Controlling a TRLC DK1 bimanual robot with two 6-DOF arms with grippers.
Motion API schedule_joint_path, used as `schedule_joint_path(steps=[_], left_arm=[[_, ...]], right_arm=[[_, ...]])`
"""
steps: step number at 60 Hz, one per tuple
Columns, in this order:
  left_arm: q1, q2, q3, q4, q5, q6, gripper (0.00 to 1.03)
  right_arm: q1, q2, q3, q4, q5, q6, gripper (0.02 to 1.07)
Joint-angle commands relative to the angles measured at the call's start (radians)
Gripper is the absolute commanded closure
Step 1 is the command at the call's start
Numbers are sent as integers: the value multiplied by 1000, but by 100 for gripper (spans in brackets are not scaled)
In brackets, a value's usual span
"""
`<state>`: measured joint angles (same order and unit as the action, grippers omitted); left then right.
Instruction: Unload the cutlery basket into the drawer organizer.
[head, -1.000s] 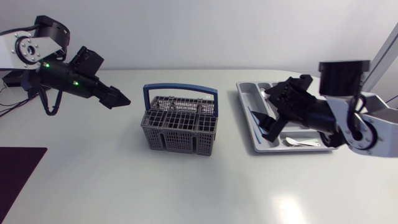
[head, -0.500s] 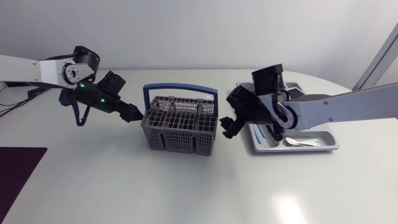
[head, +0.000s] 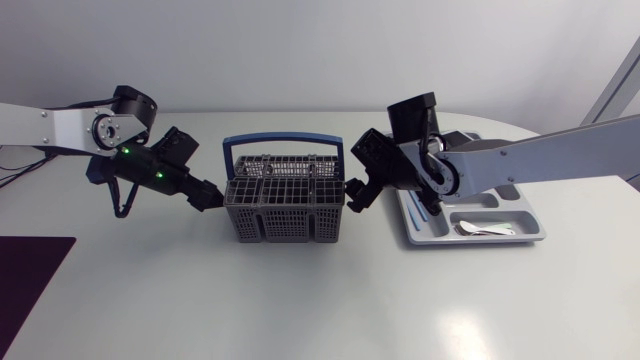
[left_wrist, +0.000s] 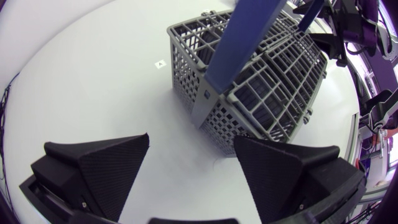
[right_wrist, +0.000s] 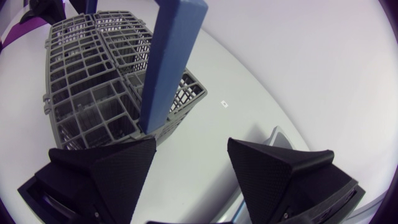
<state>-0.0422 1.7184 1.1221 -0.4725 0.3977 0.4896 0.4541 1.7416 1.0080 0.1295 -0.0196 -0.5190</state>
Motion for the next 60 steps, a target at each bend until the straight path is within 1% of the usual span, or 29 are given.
schedule_joint_path(steps=[1,11,19,24,27,36,37,40,43,45,46,47,52,54,55,60], left_arm=[[-4,-43,-22,3,16,-13,4],[11,-45,-13,3,18,-9,4],[13,-46,-5,3,18,-9,4],[27,-92,-15,-2,18,-13,4],[51,-141,-24,-5,23,-13,4],[82,-278,-31,-72,89,-13,6],[82,-287,-33,-78,95,-13,7],[77,-322,-50,-89,113,-14,16],[65,-344,-65,-92,122,-16,26],[54,-353,-73,-92,133,-20,35],[47,-356,-79,-92,138,-22,42],[42,-358,-81,-92,138,-22,46],[13,-342,-85,-91,138,-36,76],[2,-327,-82,-87,138,-42,86],[-2,-319,-81,-87,139,-45,89],[-25,-272,-74,-87,148,-49,89]], right_arm=[[32,21,24,-5,-14,39,23],[55,24,7,-2,-13,48,23],[52,3,-9,1,26,45,23],[40,-68,-46,-13,26,43,23],[35,-122,-74,-25,24,42,23],[34,-283,-132,-82,4,42,24],[32,-297,-134,-90,-2,42,25],[32,-338,-140,-111,-13,50,33],[32,-370,-143,-130,-43,66,46],[32,-386,-144,-136,-65,77,56],[34,-389,-144,-139,-72,82,61],[35,-392,-146,-140,-79,86,66],[67,-383,-141,-142,-88,106,91],[84,-370,-137,-142,-89,111,98],[92,-364,-135,-140,-92,112,99],[126,-307,-112,-139,-102,132,101]])
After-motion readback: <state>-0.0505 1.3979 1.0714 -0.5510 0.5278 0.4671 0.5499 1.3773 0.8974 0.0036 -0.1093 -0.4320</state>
